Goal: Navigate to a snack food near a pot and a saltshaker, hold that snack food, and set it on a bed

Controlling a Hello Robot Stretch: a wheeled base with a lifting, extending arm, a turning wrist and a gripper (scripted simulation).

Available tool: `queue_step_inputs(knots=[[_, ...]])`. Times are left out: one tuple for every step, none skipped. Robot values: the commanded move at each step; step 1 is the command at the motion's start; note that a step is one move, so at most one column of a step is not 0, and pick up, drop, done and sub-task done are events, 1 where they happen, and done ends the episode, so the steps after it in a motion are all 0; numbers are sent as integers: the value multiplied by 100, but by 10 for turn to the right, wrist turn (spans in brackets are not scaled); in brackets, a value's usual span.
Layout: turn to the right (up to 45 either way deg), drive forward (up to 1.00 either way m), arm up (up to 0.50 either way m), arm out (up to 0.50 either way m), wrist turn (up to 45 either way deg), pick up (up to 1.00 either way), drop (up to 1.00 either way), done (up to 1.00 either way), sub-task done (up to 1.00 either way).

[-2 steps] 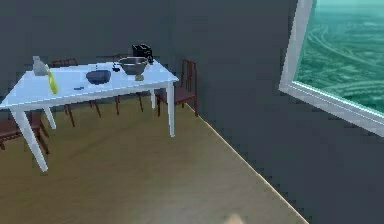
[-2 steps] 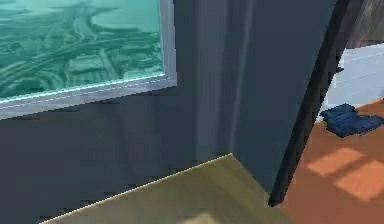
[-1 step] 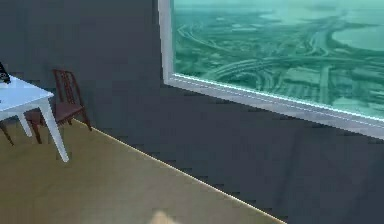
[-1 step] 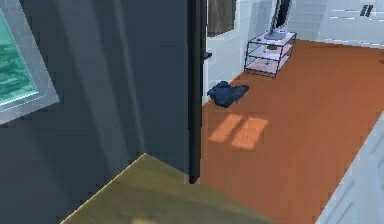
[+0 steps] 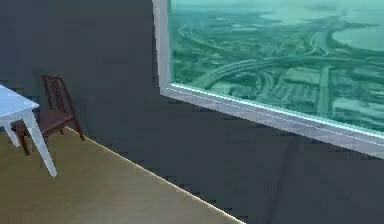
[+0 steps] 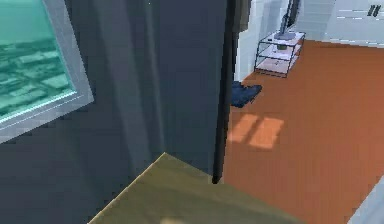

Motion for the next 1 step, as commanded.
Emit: queue_step_inputs(knots=[[-450, 0, 0, 0, 0, 0, 0, 0, 0]])
